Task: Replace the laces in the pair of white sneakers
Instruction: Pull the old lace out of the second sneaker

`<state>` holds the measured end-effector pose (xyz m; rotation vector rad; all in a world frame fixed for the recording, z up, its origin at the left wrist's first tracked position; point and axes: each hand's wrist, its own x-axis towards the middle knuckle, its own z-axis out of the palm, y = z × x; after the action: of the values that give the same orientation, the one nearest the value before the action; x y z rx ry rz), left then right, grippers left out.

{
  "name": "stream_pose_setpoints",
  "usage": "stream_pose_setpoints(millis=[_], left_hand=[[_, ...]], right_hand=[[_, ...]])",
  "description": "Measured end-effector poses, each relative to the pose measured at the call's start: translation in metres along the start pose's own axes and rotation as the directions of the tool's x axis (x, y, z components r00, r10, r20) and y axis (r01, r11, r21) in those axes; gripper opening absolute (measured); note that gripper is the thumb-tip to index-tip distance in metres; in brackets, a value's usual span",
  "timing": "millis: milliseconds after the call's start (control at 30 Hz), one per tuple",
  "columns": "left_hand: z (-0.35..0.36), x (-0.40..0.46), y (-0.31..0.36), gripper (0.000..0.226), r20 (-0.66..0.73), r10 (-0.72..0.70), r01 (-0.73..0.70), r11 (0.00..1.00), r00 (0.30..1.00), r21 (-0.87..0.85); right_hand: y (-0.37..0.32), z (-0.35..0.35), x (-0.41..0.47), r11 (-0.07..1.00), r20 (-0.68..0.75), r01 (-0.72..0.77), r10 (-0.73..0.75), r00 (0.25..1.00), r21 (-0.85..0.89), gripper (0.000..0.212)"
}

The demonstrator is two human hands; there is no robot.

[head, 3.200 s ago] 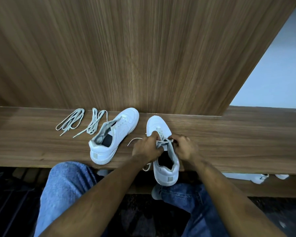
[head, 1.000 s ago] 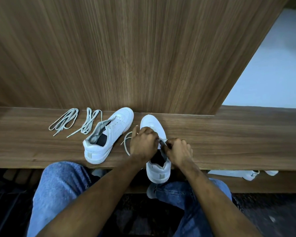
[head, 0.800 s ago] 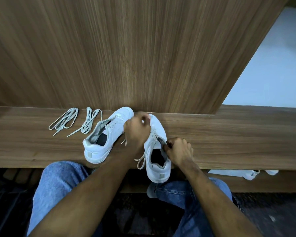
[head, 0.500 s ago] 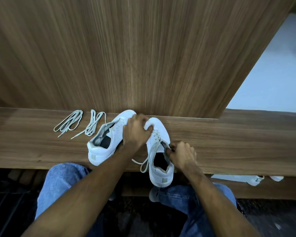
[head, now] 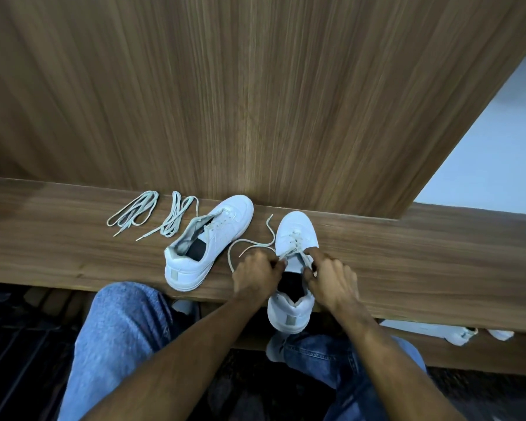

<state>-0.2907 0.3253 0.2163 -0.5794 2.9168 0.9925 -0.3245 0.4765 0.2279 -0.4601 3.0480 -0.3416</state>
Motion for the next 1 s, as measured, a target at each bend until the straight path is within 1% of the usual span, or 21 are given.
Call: stream_pose_setpoints(millis=[67,167,300,333,367,400,433,467,500,533,567,600,633,667,733,767,833,900,933,967,1000], left_hand=[[0.002,-0.001,0.001,0.033,0.008,-0.012,0.012,0.999,1.000,-0.030],[0.000,-0.002,0.001,0.030,0.006,0.011,-0.011,1.000,1.000,0.011],[-0.003,0.000,0.000,0.031,0.023,0.028,-0.029,0.998,0.999,0.052],[-0.003,0.001,-0.001,0.032,0.028,0.024,-0.026,0.999,0.999,0.048],[-0.002,0.001,-0.002,0.033,0.031,0.021,-0.022,0.999,0.999,0.040],[-0.002,0.002,-0.004,0.033,0.035,0.014,-0.015,1.000,0.999,0.027],[-0.001,0.003,-0.005,0.033,0.036,0.009,-0.010,1.000,0.999,0.011],[-0.001,0.002,-0.005,0.033,0.035,0.007,-0.007,1.000,0.999,-0.002],[0.000,0.002,-0.005,0.034,0.031,0.008,-0.008,1.000,0.999,-0.004],[0.000,0.002,-0.004,0.034,0.026,0.008,-0.008,1.000,1.000,0.003],[0.000,0.002,-0.003,0.034,0.021,0.008,-0.008,1.000,1.000,0.016],[0.000,0.002,-0.002,0.033,0.017,0.009,-0.009,1.000,1.000,0.028],[0.000,0.002,-0.002,0.033,0.015,0.012,-0.013,0.999,1.000,0.035],[0.000,0.002,-0.002,0.033,0.017,0.013,-0.014,0.999,1.000,0.037],[0.000,0.002,-0.003,0.034,0.018,0.015,-0.016,0.999,1.000,0.045],[0.001,0.001,-0.003,0.034,0.017,0.013,-0.014,0.999,1.000,0.048],[0.000,0.001,-0.003,0.034,0.015,0.007,-0.008,0.998,1.000,0.057],[-0.001,0.000,-0.002,0.033,0.020,0.004,-0.005,0.998,1.000,0.067],[-0.002,0.000,-0.002,0.033,0.025,0.001,-0.003,0.998,1.000,0.068],[-0.002,0.000,-0.003,0.033,0.028,-0.001,0.000,0.998,1.000,0.063],[-0.002,0.000,-0.003,0.034,0.031,-0.007,0.006,0.999,0.999,0.053]], right_hand=[[-0.003,-0.001,0.003,0.998,-0.030,0.059,-0.059,0.998,-0.016,0.039],[-0.011,-0.001,0.011,0.986,-0.040,0.164,-0.165,0.985,-0.043,0.033],[-0.023,-0.003,0.021,0.979,-0.030,0.154,-0.160,0.987,-0.133,0.023],[-0.023,-0.002,0.024,0.989,-0.047,0.123,-0.127,0.991,-0.084,0.021],[-0.020,0.001,0.027,0.998,-0.083,0.044,-0.039,0.996,0.051,0.017],[-0.016,0.002,0.029,0.952,-0.097,-0.070,0.103,0.990,0.299,0.013],[-0.013,0.003,0.032,0.779,-0.051,-0.181,0.263,0.964,0.601,0.014],[-0.010,0.003,0.033,0.499,0.061,-0.264,0.386,0.920,0.826,0.018],[-0.007,0.005,0.032,0.250,0.175,-0.310,0.445,0.878,0.917,0.021],[-0.003,0.007,0.032,0.137,0.234,-0.326,0.449,0.862,0.936,0.019],[-0.001,0.009,0.032,0.150,0.237,-0.326,0.423,0.875,0.933,0.016],[0.000,0.010,0.032,0.225,0.198,-0.298,0.381,0.903,0.928,0.015],[0.001,0.010,0.031,0.350,0.128,-0.244,0.324,0.937,0.905,0.018],[0.002,0.010,0.031,0.513,0.046,-0.169,0.244,0.969,0.842,0.022],[0.004,0.008,0.031,0.791,-0.073,0.018,0.034,0.997,0.612,0.020],[0.003,0.007,0.031,0.878,-0.071,0.093,-0.067,0.995,0.469,0.016],[-0.001,0.008,0.031,0.955,0.004,0.164,-0.170,0.985,0.246,0.012],[-0.005,0.011,0.031,0.970,0.035,0.199,-0.206,0.978,0.140,0.015],[-0.005,0.013,0.031,0.966,0.013,0.209,-0.213,0.977,0.154,0.016],[-0.007,0.013,0.031,0.951,-0.036,0.205,-0.202,0.979,0.232,0.016],[-0.007,0.013,0.032,0.914,-0.098,0.176,-0.150,0.984,0.365,0.015]])
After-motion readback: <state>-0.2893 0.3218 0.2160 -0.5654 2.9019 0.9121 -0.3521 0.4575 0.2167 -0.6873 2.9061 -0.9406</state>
